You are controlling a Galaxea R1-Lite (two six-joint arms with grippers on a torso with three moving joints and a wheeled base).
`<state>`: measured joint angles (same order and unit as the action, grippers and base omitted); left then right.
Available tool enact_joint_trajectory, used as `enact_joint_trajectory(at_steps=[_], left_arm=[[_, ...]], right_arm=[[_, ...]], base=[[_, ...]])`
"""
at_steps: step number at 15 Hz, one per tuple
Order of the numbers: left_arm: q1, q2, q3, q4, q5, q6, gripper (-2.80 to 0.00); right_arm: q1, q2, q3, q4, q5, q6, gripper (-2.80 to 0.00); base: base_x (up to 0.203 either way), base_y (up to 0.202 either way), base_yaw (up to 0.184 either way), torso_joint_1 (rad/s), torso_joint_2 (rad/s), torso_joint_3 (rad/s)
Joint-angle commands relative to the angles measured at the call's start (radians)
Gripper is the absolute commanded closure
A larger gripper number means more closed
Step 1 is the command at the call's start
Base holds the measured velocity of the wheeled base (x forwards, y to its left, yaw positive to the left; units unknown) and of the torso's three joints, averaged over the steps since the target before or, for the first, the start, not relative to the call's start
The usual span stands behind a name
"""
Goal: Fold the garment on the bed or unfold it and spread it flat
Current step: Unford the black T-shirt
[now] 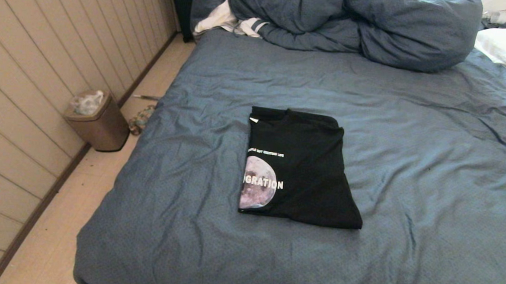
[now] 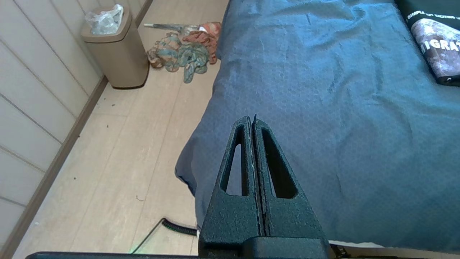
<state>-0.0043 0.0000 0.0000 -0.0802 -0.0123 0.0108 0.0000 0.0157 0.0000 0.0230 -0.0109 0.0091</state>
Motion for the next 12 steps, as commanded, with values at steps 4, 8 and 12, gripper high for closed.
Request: enact_joint_trajectory(at_steps=[4, 8, 12], left_arm=[[0.0, -0.003, 0.038, -0.001, -0.001, 0.0, 0.0], [0.0, 0.068, -0.07, 0.038, -0.004, 0.002, 0.0], [-0.005, 0.431, -0.481, 0.085, -0.029, -0.025, 0.0]], right_arm=[[0.0, 0.0, 0.0, -0.004, 0.0, -0.012, 0.0], [0.002, 0.037, -0.049, 0.056, 0.033, -0.114, 0.0], [0.005, 0.328, -0.362, 0.106, 0.114, -0.133, 0.0]], base=[[0.0, 0.0, 0.0, 0.0, 0.0, 0.0], [0.0, 0.0, 0.0, 0.0, 0.0, 0.0], [0.0, 0.0, 0.0, 0.0, 0.0, 0.0]])
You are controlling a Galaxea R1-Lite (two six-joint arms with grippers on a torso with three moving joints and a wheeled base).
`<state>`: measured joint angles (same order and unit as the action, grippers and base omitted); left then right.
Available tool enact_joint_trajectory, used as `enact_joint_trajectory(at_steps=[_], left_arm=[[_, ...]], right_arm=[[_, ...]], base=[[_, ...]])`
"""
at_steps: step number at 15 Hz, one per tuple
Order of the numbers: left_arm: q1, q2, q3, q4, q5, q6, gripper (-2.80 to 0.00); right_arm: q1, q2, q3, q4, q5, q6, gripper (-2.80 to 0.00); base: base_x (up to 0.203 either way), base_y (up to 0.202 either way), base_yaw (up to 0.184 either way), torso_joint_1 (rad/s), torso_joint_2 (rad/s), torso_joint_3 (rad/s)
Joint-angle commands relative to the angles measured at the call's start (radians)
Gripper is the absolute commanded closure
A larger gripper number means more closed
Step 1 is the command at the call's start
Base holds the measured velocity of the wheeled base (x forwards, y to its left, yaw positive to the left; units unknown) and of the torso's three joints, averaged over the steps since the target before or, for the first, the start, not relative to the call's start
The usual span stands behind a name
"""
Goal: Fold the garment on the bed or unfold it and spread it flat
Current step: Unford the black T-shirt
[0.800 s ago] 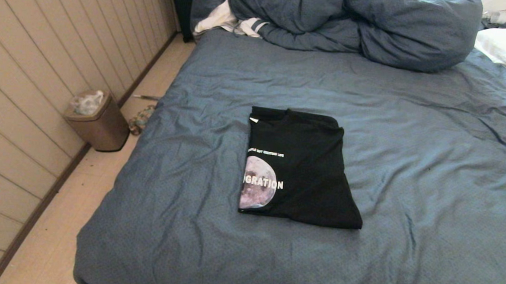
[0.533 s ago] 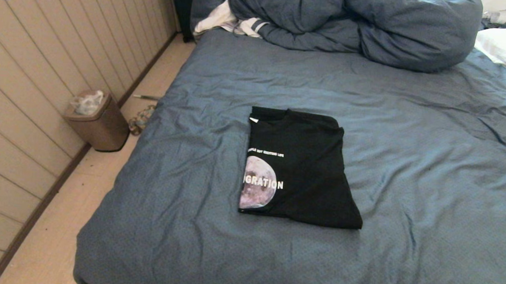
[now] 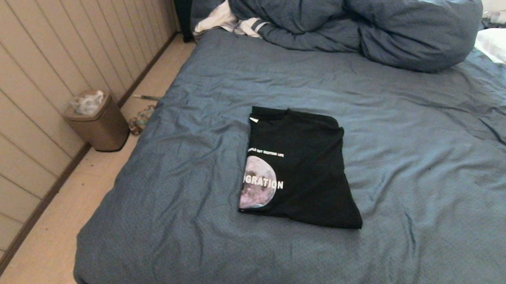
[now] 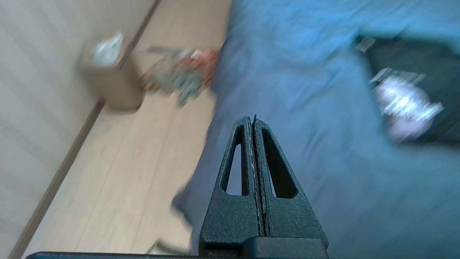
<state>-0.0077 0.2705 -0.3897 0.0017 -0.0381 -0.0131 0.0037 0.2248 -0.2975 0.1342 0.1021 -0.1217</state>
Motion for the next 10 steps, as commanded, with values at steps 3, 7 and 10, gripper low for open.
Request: enact_joint_trajectory(at_steps=[3, 7, 10], left_arm=[[-0.003, 0.388, -0.281, 0.017, -0.032, -0.01, 0.0], [-0.025, 0.739, -0.519, 0.043, -0.039, -0.068, 0.0], [-0.129, 0.991, -0.795, 0.185, -0.04, -0.217, 0.0]], right_arm=[[0.011, 0.387, -0.337, 0.002, 0.036, 0.078, 0.0], [0.047, 0.814, -0.641, 0.024, 0.063, 0.227, 0.0], [0.088, 1.14, -0.872, 0.133, 0.071, 0.307, 0.0]], base=[[0.0, 0.0, 0.0, 0.0, 0.0, 0.0], [0.0, 0.0, 0.0, 0.0, 0.0, 0.0], [0.0, 0.0, 0.0, 0.0, 0.0, 0.0]])
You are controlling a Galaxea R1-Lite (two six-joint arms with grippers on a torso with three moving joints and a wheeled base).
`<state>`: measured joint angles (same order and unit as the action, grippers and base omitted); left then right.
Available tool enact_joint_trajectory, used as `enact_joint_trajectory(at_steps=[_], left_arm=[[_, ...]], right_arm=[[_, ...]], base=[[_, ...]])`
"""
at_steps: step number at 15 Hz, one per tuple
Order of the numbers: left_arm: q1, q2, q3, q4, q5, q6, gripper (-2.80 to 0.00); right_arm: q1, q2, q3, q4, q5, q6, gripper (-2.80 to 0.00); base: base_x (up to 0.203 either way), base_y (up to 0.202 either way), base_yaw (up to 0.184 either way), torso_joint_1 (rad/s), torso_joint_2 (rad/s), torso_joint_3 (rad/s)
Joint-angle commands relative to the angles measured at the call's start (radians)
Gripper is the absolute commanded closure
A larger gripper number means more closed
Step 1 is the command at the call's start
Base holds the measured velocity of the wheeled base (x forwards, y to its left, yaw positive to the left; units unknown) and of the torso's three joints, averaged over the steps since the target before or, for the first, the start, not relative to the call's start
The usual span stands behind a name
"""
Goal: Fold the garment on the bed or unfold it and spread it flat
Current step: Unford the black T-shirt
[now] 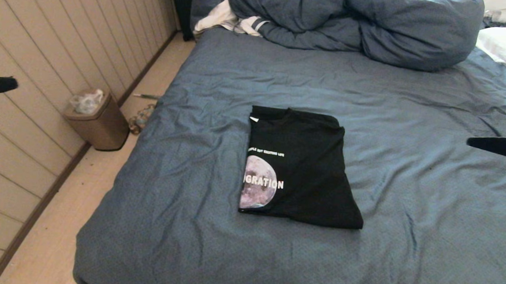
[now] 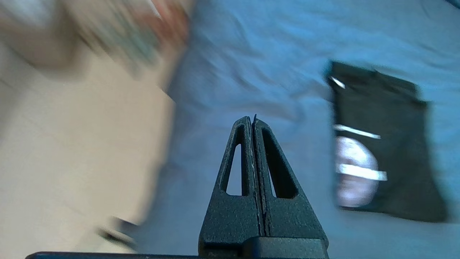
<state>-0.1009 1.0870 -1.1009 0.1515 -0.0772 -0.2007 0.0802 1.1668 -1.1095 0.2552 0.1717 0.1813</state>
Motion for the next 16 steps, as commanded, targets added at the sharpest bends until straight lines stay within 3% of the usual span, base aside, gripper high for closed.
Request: enact_joint_trajectory(at_steps=[1, 3, 6, 9, 12, 16], left_arm=[[-0.099, 0.24, -0.129, 0.079, -0.001, -0.066, 0.0], [-0.212, 0.354, -0.172, 0.121, -0.003, -0.111, 0.0], [-0.324, 0.569, -0.186, 0.08, -0.002, -0.172, 0.0], [-0.46, 0.726, -0.215, -0.049, 0.011, -0.214, 0.0], [-0.572, 0.797, -0.319, -0.086, 0.029, -0.223, 0.0], [-0.585, 0.791, -0.344, -0.102, 0.042, -0.25, 0.0]], right_arm=[[0.024, 0.294, -0.13, 0.053, 0.003, 0.022, 0.0], [0.052, 0.463, -0.26, 0.124, 0.004, 0.048, 0.0], [0.121, 0.656, -0.345, 0.168, 0.003, 0.061, 0.0], [0.188, 0.679, -0.365, 0.179, 0.0, 0.06, 0.0], [0.181, 0.68, -0.372, 0.214, 0.002, 0.059, 0.0], [0.188, 0.682, -0.376, 0.219, 0.006, 0.066, 0.0]], base=[[0.0, 0.0, 0.0, 0.0, 0.0, 0.0], [0.0, 0.0, 0.0, 0.0, 0.0, 0.0], [0.0, 0.0, 0.0, 0.0, 0.0, 0.0], [0.0, 0.0, 0.0, 0.0, 0.0, 0.0], [0.0, 0.0, 0.0, 0.0, 0.0, 0.0], [0.0, 0.0, 0.0, 0.0, 0.0, 0.0]])
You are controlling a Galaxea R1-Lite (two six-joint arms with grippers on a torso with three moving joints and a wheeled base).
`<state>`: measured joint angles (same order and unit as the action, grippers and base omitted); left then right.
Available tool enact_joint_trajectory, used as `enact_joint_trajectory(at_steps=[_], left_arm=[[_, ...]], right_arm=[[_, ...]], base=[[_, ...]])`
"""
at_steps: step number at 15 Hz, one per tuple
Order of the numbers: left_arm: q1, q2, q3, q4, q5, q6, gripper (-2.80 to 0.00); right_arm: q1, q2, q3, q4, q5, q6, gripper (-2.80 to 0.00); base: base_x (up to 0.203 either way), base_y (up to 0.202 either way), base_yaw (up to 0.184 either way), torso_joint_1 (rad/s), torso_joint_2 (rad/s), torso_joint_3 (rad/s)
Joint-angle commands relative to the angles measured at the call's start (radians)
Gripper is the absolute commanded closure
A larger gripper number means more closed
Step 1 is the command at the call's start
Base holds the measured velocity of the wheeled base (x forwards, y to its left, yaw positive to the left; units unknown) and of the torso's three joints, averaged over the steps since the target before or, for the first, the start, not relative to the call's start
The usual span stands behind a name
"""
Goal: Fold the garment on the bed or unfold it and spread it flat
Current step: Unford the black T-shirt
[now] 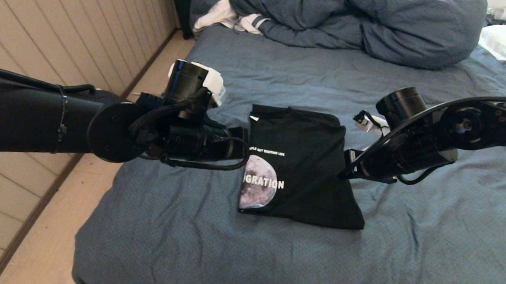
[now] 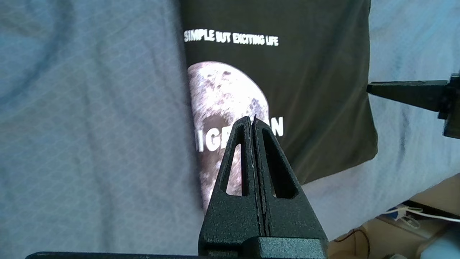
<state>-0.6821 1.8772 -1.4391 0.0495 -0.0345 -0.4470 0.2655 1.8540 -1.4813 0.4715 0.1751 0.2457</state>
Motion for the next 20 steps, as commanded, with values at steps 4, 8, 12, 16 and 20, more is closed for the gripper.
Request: enact_joint_trajectory(at_steps=[4, 8, 12, 16, 20], left_arm=[[-0.014, -0.038, 0.003, 0.0, 0.001, -0.006, 0.0], [-0.019, -0.066, 0.034, 0.0, 0.001, -0.015, 0.0], [-0.019, -0.076, 0.064, -0.002, 0.001, -0.024, 0.0], [-0.019, -0.076, 0.081, -0.003, 0.0, -0.029, 0.0], [-0.019, -0.078, 0.085, -0.009, 0.001, -0.029, 0.0]], right_arm=[[0.004, -0.024, -0.013, 0.003, -0.006, 0.006, -1.74], [0.003, -0.012, 0.004, 0.003, -0.011, -0.002, -2.8], [0.011, 0.037, 0.005, -0.004, -0.01, -0.002, -2.8], [0.037, 0.067, -0.007, -0.006, -0.013, 0.0, -1.08], [0.038, 0.059, -0.01, -0.005, -0.023, -0.002, 0.0]], base=[[0.0, 0.0, 0.0, 0.0, 0.0, 0.0], [0.0, 0.0, 0.0, 0.0, 0.0, 0.0], [0.0, 0.0, 0.0, 0.0, 0.0, 0.0], [0.0, 0.0, 0.0, 0.0, 0.0, 0.0], [0.0, 0.0, 0.0, 0.0, 0.0, 0.0]])
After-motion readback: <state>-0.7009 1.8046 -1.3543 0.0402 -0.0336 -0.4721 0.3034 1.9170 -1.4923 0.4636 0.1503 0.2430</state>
